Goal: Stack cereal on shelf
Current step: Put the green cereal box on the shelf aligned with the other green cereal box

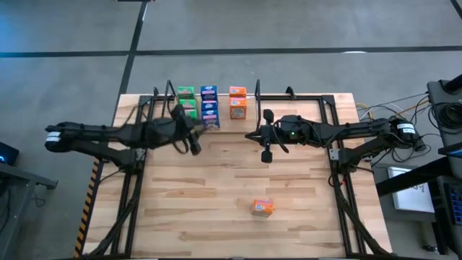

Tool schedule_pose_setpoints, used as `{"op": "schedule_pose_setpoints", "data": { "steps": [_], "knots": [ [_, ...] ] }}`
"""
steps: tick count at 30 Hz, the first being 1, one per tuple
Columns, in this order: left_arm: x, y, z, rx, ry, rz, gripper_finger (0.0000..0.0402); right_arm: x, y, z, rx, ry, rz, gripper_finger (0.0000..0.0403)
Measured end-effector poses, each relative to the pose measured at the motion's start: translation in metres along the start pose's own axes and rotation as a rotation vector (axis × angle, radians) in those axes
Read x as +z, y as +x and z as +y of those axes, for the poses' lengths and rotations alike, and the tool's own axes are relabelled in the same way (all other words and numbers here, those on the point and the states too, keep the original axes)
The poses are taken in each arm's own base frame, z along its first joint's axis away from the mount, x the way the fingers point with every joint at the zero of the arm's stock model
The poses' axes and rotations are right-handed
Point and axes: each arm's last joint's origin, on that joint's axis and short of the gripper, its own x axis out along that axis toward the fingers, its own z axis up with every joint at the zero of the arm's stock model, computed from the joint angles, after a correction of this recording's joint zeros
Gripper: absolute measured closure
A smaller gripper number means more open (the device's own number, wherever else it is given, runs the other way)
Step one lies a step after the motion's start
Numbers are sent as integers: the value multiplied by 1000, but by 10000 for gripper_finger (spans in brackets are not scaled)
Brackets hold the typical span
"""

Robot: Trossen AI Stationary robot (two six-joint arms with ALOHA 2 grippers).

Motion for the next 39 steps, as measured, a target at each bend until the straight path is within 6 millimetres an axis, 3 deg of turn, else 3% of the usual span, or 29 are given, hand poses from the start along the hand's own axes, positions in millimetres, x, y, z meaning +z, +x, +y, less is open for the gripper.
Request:
{"op": "schedule_pose_setpoints", "data": {
  "steps": [6, 16, 28, 34, 39],
  "knots": [
    [13, 1, 40, 155, 65, 168, 392, 0, 0, 0, 0, 2, -1, 394],
    [-11, 7, 89, 352, 39, 356, 400, 0, 0, 0, 0, -1, 0, 394],
    [-19, 8, 93, 230, -28, 423, 401, 0, 0, 0, 0, -9, 0, 394],
    [-23, 9, 87, 37, -34, 443, 402, 0, 0, 0, 0, -9, 0, 394],
    [-28, 12, 87, 41, -31, 490, 401, 0, 0, 0, 0, -9, 0, 394]
  ]
}}
